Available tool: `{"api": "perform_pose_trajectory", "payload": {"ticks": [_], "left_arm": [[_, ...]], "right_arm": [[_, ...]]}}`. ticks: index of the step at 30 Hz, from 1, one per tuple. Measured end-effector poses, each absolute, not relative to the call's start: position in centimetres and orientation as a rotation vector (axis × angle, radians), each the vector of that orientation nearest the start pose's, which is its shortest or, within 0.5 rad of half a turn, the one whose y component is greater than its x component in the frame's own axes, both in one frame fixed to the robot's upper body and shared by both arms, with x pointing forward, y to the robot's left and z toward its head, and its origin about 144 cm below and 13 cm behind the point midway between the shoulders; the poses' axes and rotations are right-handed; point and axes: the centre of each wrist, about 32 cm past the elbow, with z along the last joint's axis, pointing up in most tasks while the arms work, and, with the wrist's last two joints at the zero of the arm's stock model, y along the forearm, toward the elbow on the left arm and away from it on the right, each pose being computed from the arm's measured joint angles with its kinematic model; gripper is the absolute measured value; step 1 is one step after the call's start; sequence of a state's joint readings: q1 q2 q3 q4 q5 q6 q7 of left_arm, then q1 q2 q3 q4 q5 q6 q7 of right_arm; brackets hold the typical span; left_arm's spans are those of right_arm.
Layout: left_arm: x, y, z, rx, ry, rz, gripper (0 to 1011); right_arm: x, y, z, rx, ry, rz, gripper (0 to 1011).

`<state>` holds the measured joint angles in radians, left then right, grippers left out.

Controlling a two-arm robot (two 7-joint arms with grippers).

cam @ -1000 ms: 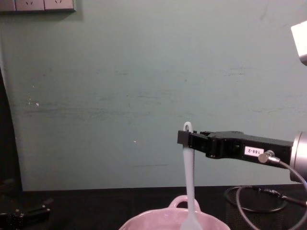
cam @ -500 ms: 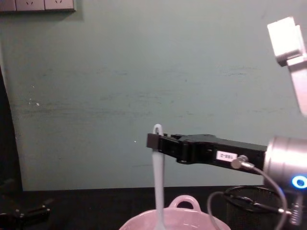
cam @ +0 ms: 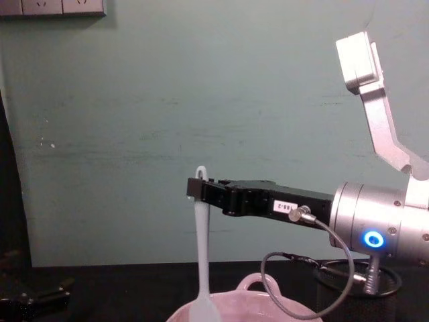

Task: Use the one hand to pick up the spoon and stir the clear water in the bowl.

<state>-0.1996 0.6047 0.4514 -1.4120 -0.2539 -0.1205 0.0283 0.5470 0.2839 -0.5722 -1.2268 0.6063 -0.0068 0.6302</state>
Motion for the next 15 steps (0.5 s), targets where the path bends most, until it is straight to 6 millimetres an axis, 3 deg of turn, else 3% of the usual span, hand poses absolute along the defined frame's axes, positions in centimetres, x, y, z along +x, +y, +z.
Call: {"api": "perform_pose_trajectory", "payload": {"ticks": [7, 15], "left_arm": [[48.9, 31.0, 114.0, 0.304, -0.285, 1.248, 1011], [48.9, 31.0, 114.0, 0.305, -0.285, 1.248, 1011]], "right_arm": [[59.1, -19.2, 120.6, 0.100, 0.042, -0.570, 116], [59.1, -21.4, 120.7, 0.103, 0.038, -0.625, 116]]}}
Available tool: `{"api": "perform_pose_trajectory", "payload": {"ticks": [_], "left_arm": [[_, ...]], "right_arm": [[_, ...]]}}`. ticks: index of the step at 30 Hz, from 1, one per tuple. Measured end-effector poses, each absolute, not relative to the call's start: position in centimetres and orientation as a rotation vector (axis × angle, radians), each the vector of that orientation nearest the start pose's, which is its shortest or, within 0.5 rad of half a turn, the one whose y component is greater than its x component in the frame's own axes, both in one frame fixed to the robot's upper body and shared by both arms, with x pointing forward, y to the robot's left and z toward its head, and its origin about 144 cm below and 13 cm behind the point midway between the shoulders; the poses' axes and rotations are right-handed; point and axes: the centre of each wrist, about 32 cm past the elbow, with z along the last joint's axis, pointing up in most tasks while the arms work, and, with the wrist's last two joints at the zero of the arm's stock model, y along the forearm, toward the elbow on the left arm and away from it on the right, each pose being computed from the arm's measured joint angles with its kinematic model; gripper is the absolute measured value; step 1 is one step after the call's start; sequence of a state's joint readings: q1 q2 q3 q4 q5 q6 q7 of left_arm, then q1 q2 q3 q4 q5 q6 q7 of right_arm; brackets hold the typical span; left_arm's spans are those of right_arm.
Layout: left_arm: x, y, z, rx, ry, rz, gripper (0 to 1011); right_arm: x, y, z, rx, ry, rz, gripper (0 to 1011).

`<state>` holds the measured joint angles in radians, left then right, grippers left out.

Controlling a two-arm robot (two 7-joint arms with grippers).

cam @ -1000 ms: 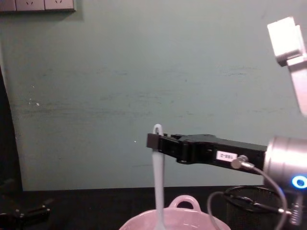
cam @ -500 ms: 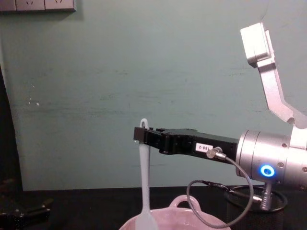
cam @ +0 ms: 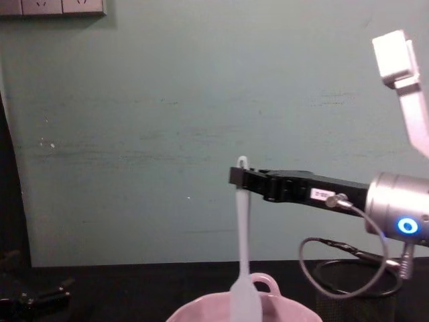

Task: Use the one hand to pick up the spoon and stir the clear water in the bowl.

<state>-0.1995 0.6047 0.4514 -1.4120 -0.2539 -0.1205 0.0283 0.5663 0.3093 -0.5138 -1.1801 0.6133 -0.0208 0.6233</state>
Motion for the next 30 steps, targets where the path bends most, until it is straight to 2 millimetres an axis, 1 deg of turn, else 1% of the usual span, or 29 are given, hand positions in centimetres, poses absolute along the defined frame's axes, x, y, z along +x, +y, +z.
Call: {"api": "perform_pose_trajectory", "payload": {"ticks": [5, 8, 13, 17, 22, 26, 30], "left_arm": [[48.9, 31.0, 114.0, 0.304, -0.285, 1.248, 1011], [48.9, 31.0, 114.0, 0.304, -0.285, 1.248, 1011], [48.9, 31.0, 114.0, 0.305, -0.285, 1.248, 1011], [48.9, 31.0, 114.0, 0.305, -0.285, 1.248, 1011], [48.9, 31.0, 114.0, 0.304, -0.285, 1.248, 1011], [48.9, 31.0, 114.0, 0.305, -0.285, 1.248, 1011], [48.9, 31.0, 114.0, 0.304, -0.285, 1.248, 1011]], "right_arm": [[58.5, -22.7, 120.5, 0.105, 0.039, -0.653, 116], [57.7, -23.5, 120.3, 0.105, 0.041, -0.668, 116], [56.5, -23.7, 120.1, 0.107, 0.040, -0.668, 116], [55.6, -23.3, 120.0, 0.113, 0.039, -0.655, 116], [54.8, -22.1, 119.7, 0.120, 0.046, -0.621, 116], [54.7, -20.9, 119.5, 0.120, 0.050, -0.588, 116], [55.3, -19.5, 119.6, 0.117, 0.050, -0.553, 116]]}}
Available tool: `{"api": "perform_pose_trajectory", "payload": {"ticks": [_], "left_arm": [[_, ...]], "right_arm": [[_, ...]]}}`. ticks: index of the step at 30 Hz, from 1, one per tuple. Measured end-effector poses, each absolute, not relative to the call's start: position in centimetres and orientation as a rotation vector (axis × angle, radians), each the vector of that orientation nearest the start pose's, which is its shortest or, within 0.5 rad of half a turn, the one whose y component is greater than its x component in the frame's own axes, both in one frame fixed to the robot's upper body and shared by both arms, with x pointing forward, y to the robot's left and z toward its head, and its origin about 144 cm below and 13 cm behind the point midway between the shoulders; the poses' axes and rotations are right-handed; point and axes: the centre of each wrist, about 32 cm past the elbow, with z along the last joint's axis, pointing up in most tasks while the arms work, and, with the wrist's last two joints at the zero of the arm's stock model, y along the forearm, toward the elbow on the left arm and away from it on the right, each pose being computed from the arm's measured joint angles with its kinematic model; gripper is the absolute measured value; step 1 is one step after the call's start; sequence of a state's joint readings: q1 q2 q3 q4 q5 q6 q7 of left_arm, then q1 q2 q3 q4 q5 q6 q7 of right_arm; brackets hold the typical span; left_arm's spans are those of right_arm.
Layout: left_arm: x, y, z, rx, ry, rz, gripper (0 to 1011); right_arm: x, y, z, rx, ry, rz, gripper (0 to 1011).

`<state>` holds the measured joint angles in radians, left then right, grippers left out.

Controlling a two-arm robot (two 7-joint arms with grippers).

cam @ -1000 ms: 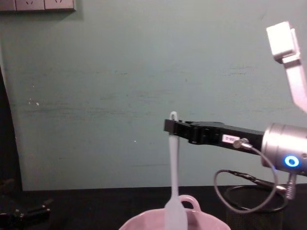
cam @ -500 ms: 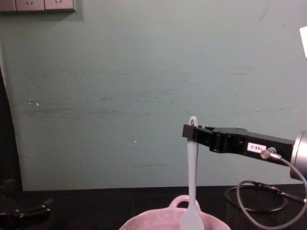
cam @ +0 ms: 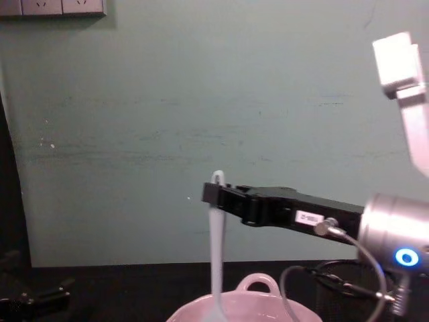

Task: Use the one hand to pick up the spoon and stir the clear water in the bowl.

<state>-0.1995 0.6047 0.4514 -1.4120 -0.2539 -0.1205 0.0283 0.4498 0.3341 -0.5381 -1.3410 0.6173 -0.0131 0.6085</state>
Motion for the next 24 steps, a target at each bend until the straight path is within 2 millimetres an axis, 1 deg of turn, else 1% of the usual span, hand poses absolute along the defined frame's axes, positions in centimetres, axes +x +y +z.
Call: {"api": "perform_pose_trajectory", "payload": {"ticks": [2, 4, 7, 12, 17, 20, 21, 24], "left_arm": [[48.9, 31.0, 114.0, 0.305, -0.285, 1.248, 1011], [48.9, 31.0, 114.0, 0.304, -0.285, 1.248, 1011], [48.9, 31.0, 114.0, 0.304, -0.285, 1.248, 1011], [48.9, 31.0, 114.0, 0.304, -0.285, 1.248, 1011], [48.9, 31.0, 114.0, 0.304, -0.285, 1.248, 1011], [48.9, 31.0, 114.0, 0.305, -0.285, 1.248, 1011], [48.9, 31.0, 114.0, 0.305, -0.285, 1.248, 1011], [48.9, 31.0, 114.0, 0.304, -0.285, 1.248, 1011]], "right_arm": [[55.4, -19.3, 119.7, 0.117, 0.049, -0.548, 116], [56.2, -18.5, 119.8, 0.118, 0.046, -0.536, 116], [56.9, -18.1, 120.1, 0.118, 0.042, -0.534, 116], [57.9, -18.0, 120.3, 0.117, 0.041, -0.543, 116], [58.6, -18.6, 120.5, 0.115, 0.041, -0.566, 116], [58.8, -19.5, 120.6, 0.115, 0.039, -0.595, 116], [58.8, -19.5, 120.6, 0.115, 0.039, -0.595, 116], [58.6, -20.6, 120.6, 0.118, 0.037, -0.626, 116]]}}
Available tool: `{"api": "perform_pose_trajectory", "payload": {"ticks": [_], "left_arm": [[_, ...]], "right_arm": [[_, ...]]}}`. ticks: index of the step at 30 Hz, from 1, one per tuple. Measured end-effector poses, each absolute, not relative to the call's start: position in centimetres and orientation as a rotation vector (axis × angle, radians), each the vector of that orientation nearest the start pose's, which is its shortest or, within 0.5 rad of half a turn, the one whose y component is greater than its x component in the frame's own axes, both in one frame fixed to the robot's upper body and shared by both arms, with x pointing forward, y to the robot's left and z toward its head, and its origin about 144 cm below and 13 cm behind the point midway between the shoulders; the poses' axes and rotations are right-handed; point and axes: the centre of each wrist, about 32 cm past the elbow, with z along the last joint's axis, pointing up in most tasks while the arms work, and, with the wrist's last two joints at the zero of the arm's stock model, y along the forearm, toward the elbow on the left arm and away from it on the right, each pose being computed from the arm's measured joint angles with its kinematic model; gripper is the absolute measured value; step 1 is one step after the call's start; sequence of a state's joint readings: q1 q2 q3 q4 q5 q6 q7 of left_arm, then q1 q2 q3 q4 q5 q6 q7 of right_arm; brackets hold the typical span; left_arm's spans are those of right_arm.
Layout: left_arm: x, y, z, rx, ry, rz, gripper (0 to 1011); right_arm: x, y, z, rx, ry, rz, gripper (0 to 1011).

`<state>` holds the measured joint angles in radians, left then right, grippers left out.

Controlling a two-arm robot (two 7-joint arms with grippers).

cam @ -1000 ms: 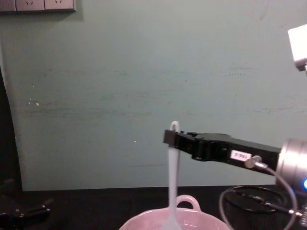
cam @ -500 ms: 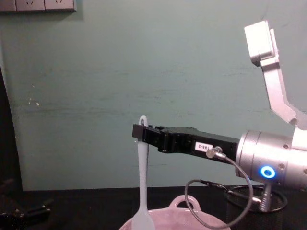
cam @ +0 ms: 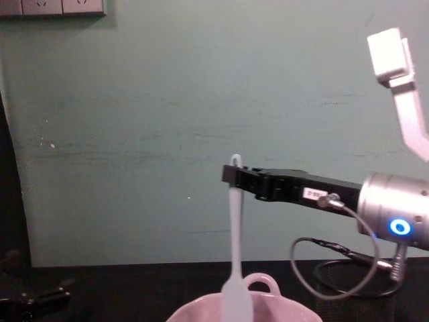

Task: Use the one hand to pick up the spoon and stir the clear water in the bowl.

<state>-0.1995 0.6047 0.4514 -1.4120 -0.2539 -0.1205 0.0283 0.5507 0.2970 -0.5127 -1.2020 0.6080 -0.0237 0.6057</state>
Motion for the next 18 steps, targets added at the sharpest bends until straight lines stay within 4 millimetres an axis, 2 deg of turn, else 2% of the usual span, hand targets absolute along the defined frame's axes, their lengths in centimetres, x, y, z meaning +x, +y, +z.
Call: {"api": "perform_pose_trajectory", "payload": {"ticks": [7, 8, 18], "left_arm": [[48.9, 31.0, 114.0, 0.305, -0.285, 1.248, 1011], [48.9, 31.0, 114.0, 0.305, -0.285, 1.248, 1011], [48.9, 31.0, 114.0, 0.305, -0.285, 1.248, 1011]], "right_arm": [[57.6, -22.3, 120.3, 0.120, 0.042, -0.662, 116], [57.0, -22.7, 120.2, 0.121, 0.043, -0.670, 114], [54.5, -22.7, 119.8, 0.117, 0.045, -0.649, 116]]}}
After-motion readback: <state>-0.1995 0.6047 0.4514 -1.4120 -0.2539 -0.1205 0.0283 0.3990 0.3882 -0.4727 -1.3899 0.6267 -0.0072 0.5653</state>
